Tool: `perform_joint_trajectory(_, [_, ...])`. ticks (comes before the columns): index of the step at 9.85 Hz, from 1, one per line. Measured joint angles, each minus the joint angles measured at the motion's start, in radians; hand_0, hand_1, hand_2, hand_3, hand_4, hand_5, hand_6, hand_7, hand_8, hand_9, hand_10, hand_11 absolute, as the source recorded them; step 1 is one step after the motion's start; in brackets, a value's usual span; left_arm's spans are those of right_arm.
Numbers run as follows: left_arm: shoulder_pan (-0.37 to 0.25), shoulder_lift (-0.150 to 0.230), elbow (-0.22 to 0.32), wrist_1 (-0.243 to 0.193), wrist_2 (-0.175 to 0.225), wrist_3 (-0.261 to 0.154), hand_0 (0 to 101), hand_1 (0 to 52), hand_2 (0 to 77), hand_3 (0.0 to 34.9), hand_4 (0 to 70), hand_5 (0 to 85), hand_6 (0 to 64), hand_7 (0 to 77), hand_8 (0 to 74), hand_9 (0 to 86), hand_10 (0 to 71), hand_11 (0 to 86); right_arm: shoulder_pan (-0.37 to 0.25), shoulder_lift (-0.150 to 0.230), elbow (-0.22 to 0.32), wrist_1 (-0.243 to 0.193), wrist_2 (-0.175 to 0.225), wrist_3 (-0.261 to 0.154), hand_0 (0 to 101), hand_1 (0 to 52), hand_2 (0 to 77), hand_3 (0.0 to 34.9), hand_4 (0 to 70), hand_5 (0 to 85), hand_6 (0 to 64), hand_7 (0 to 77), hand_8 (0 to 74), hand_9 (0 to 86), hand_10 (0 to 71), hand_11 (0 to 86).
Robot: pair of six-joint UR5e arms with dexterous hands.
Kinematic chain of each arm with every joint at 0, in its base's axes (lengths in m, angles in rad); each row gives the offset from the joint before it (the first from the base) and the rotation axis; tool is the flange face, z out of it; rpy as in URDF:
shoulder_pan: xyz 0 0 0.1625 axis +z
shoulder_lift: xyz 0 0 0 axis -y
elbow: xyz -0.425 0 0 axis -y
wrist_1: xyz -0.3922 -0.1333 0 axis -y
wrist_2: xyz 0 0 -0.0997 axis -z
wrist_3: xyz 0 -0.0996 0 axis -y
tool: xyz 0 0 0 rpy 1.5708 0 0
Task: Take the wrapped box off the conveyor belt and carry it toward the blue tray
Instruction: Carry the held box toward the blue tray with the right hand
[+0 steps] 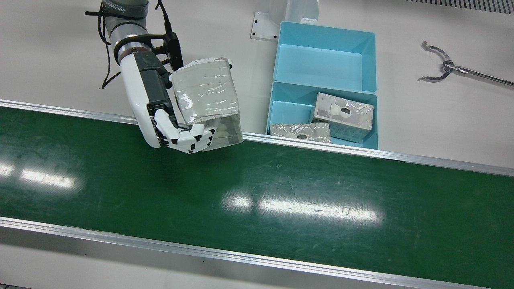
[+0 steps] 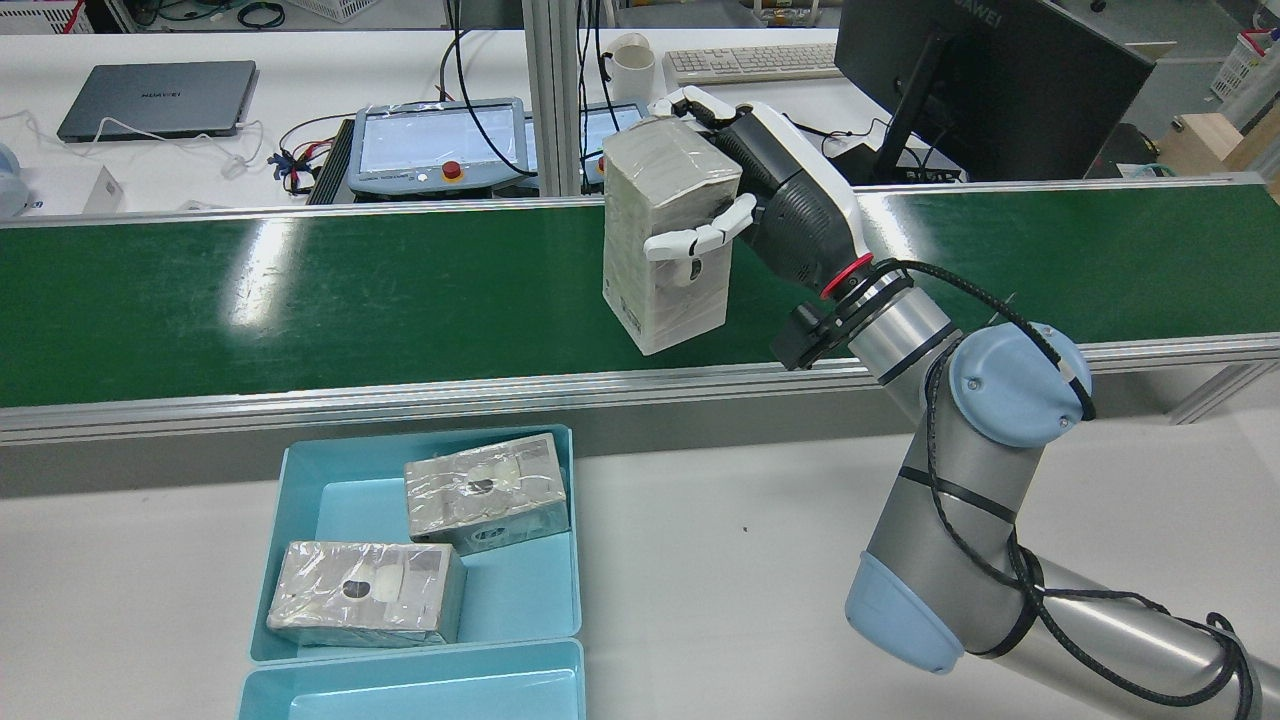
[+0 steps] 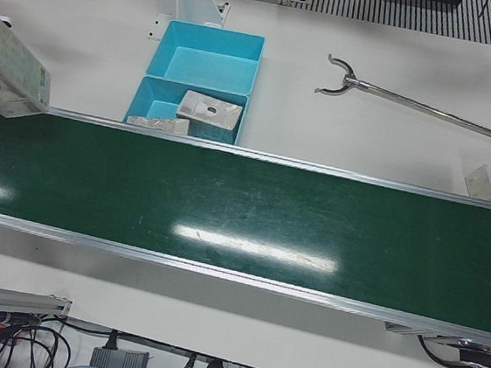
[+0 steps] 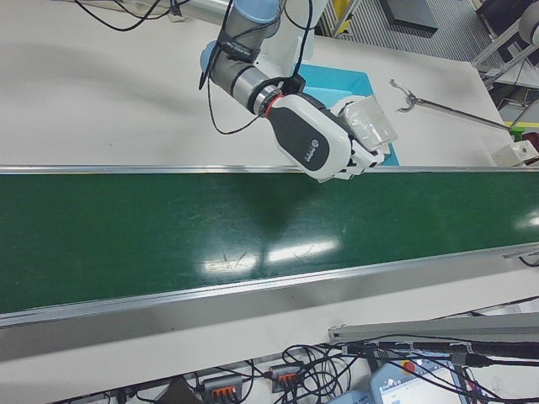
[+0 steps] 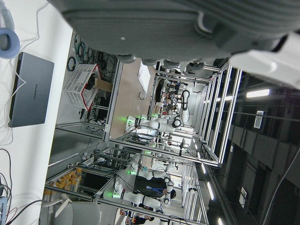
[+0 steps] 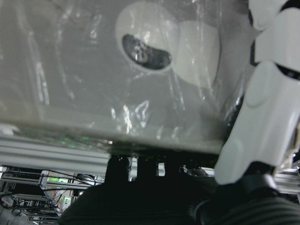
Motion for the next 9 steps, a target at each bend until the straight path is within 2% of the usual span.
perform_joint_trajectory(1, [0.000, 0.000, 0.000, 0.000, 0.000, 0.000, 0, 0.0, 0.5, 0.0, 0.0, 1.1, 0.0, 0.5, 0.5, 0.5, 0.5, 0.5, -0.033, 0.005, 0.004, 0.022, 0.018, -0.029, 47, 6.5, 22.9, 0.0, 7.1, 69.8, 43.6, 42.5, 52.4, 54.0, 48.5, 51.8])
perform_joint_trajectory(3, [0.000, 0.000, 0.000, 0.000, 0.000, 0.000, 0, 0.0, 0.5, 0.0, 0.0, 0.5, 0.0, 0.5, 0.5, 0.0, 0.5, 0.5, -0.109, 0.028, 0.008, 0.041, 0.085, -0.071, 47, 6.0, 22.9, 0.0, 7.6, 69.8, 44.2, 43.1, 52.9, 54.5, 49.6, 52.4])
perform_joint_trajectory(6, [0.000, 0.000, 0.000, 0.000, 0.000, 0.000, 0, 0.0, 0.5, 0.0, 0.0, 1.1, 0.0, 0.5, 0.5, 0.0, 0.5, 0.5, -0.191, 0.061, 0.004, 0.063, 0.139, -0.119, 47, 5.4, 24.0, 0.0, 10.4, 69.8, 46.4, 43.6, 56.7, 54.0, 51.8, 52.9])
perform_joint_trajectory(8, [0.000, 0.000, 0.000, 0.000, 0.000, 0.000, 0, 0.0, 0.5, 0.0, 0.0, 0.5, 0.0, 0.5, 0.5, 0.5, 0.5, 0.5, -0.244, 0.067, -0.011, 0.148, 0.150, -0.144, 46, 4.9, 24.0, 0.0, 9.3, 70.4, 46.4, 43.6, 57.3, 54.0, 52.4, 52.9])
perform_joint_trajectory(9, [0.000, 0.000, 0.000, 0.000, 0.000, 0.000, 0, 0.0, 0.5, 0.0, 0.0, 0.5, 0.0, 0.0, 0.5, 0.5, 0.5, 0.5, -0.265, 0.068, -0.014, 0.180, 0.154, -0.163, 46, 4.4, 20.7, 0.0, 9.3, 70.4, 46.4, 44.2, 57.3, 54.0, 52.9, 52.9])
